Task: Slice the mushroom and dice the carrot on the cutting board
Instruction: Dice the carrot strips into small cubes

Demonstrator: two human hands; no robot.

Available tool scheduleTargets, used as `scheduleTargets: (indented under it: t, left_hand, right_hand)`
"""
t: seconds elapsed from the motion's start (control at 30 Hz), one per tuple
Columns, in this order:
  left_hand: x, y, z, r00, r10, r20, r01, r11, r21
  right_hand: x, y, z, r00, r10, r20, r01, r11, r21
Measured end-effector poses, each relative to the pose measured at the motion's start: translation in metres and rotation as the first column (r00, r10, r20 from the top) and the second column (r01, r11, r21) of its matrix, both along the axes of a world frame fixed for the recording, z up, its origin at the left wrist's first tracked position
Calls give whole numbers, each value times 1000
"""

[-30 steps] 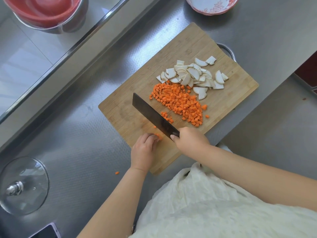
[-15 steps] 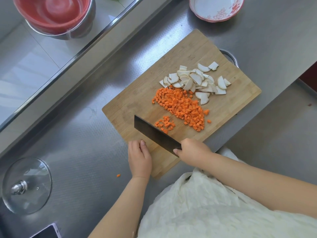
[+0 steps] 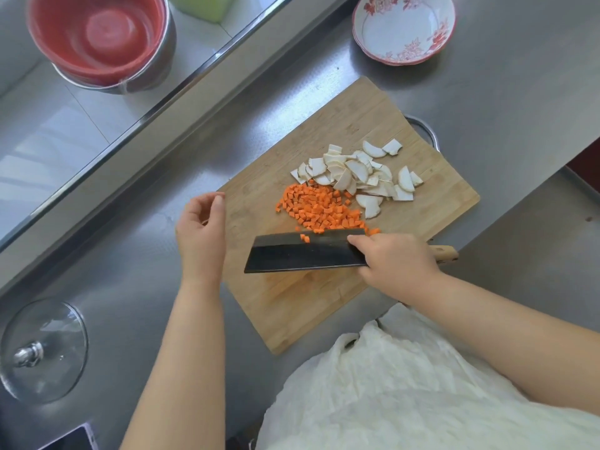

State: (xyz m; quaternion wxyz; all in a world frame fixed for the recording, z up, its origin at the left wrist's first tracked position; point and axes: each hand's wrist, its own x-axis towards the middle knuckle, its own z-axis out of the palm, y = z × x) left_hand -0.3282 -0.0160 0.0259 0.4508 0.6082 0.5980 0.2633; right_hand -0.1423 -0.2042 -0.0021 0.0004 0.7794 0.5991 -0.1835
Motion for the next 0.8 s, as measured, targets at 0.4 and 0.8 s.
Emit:
scheduleTargets:
  t: [0.4,0.8]
  left_hand:
    - [86,-59,-26,532,-712,-459,592,700,-400]
    - [88,-55,3,974,-84,-213,123,976,180]
  right_hand:
    - [45,-26,-1,964,241,112,-252,964,91]
    - [106,-42,0,998,-24,-58,22,999,-31]
